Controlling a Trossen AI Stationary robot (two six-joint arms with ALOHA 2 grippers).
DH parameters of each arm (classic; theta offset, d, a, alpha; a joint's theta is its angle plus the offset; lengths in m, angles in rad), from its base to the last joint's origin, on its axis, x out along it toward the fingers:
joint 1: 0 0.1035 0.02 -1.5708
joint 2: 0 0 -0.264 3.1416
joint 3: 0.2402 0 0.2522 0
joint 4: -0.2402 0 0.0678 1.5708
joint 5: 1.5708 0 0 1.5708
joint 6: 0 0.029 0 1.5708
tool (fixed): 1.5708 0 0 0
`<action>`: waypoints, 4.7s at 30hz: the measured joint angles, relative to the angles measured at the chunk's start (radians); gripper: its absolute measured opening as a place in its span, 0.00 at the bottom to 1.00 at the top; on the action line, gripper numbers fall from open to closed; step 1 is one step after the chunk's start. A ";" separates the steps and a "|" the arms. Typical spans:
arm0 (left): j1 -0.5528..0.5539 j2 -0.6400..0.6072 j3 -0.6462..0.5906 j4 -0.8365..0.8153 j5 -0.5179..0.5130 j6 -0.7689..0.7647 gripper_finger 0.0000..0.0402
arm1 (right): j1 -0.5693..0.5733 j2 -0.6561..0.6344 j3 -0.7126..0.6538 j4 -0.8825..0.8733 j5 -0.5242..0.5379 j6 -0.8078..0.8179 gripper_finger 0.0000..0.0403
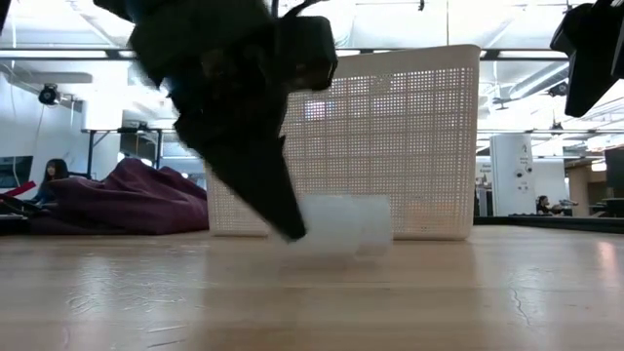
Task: Pick & place medical supplies in basket/bin
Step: Put the white pill bottle into the white bin, then put the blue medicine kit into the white bin
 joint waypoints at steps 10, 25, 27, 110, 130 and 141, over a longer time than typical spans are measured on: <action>-0.066 -0.124 0.305 -0.205 -0.164 0.040 0.41 | 0.007 -0.013 0.000 0.000 0.008 -0.028 0.92; 0.295 -0.179 0.800 -0.997 -0.633 0.218 0.43 | 0.012 -0.078 0.000 -0.015 0.108 -0.016 0.92; 0.355 -0.178 0.799 -0.998 -0.627 0.226 0.47 | 0.018 -0.078 0.000 -0.015 0.108 -0.014 0.92; -0.337 -0.383 0.024 -1.051 -0.212 -1.410 0.00 | -0.060 -0.069 -0.111 0.452 0.038 -0.032 0.90; -0.395 -0.361 -0.280 -0.812 -0.048 -1.651 0.00 | -0.021 -0.069 -0.334 0.805 -0.015 0.372 0.21; -0.334 -0.364 -0.507 -0.367 -0.232 -1.648 0.00 | -0.001 0.008 -0.331 0.807 -0.003 0.494 0.15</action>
